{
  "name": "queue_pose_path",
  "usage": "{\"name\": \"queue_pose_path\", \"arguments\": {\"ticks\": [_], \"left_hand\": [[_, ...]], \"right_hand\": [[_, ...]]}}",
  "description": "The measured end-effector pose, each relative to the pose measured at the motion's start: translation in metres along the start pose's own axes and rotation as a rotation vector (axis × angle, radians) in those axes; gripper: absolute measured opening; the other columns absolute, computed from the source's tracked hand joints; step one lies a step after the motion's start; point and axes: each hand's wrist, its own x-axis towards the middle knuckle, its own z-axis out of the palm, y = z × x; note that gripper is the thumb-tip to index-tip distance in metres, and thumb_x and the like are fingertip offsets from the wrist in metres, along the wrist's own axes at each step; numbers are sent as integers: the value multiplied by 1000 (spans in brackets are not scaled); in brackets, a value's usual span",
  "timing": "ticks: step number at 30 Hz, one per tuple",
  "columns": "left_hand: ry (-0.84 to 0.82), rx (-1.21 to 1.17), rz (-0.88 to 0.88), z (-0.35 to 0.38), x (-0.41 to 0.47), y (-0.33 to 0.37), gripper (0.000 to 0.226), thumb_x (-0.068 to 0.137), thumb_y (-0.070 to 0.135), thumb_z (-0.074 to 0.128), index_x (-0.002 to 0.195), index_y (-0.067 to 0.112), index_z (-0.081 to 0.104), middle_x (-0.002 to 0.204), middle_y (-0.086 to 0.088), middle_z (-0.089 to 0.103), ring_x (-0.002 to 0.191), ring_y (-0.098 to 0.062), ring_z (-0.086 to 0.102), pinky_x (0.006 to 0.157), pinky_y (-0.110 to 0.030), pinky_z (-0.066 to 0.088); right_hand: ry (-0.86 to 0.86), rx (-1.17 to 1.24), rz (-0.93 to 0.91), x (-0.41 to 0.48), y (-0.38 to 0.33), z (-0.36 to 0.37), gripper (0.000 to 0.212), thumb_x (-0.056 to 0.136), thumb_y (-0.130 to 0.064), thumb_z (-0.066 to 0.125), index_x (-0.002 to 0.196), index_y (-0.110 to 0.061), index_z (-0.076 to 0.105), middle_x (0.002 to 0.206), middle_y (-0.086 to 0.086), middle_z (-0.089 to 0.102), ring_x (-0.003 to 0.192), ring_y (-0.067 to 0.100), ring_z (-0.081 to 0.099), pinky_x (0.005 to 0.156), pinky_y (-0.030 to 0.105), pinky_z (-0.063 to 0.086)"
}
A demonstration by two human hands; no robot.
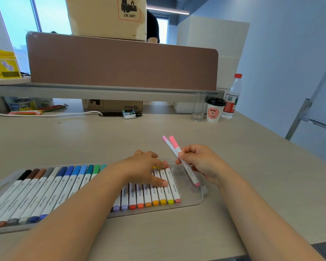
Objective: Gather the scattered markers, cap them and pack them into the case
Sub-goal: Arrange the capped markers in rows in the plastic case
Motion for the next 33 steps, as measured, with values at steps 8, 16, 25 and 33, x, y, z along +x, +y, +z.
{"name": "queue_pose_path", "arguments": {"ticks": [8, 16, 25, 33], "left_hand": [[2, -22, -1, 0, 1, -1, 68, 81, 59, 54, 142, 41, 29, 152, 6, 22, 138, -21, 17, 112, -43, 23], [1, -33, -9, 1, 2, -2, 68, 80, 60, 55, 141, 43, 30, 151, 7, 23, 138, -21, 18, 111, -43, 25], [-4, -21, -3, 0, 2, -1, 68, 81, 59, 55, 142, 41, 29, 152, 6, 23, 138, -21, 18, 112, -43, 24], [9, -38, 1, 1, 2, -2, 68, 81, 58, 56, 141, 39, 31, 151, 6, 24, 137, -21, 20, 111, -42, 24]], "right_hand": [[32, 59, 31, -1, 0, -1, 29, 76, -10, 76, 97, -2, 57, 62, 3, 58, 60, 16, 57, 60, 27, 50], [3, -113, 73, -2, -2, 4, 10, 85, -16, 67, 83, -10, 60, 79, 12, 69, 64, 17, 62, 65, 26, 54], [79, -335, 9, 0, 3, 14, 18, 83, -6, 65, 87, -21, 55, 87, 9, 69, 72, 19, 67, 74, 32, 57], [-9, -515, -57, -6, -2, 12, 16, 79, -7, 69, 77, -21, 63, 80, 0, 65, 79, 19, 66, 75, 33, 57]]}}
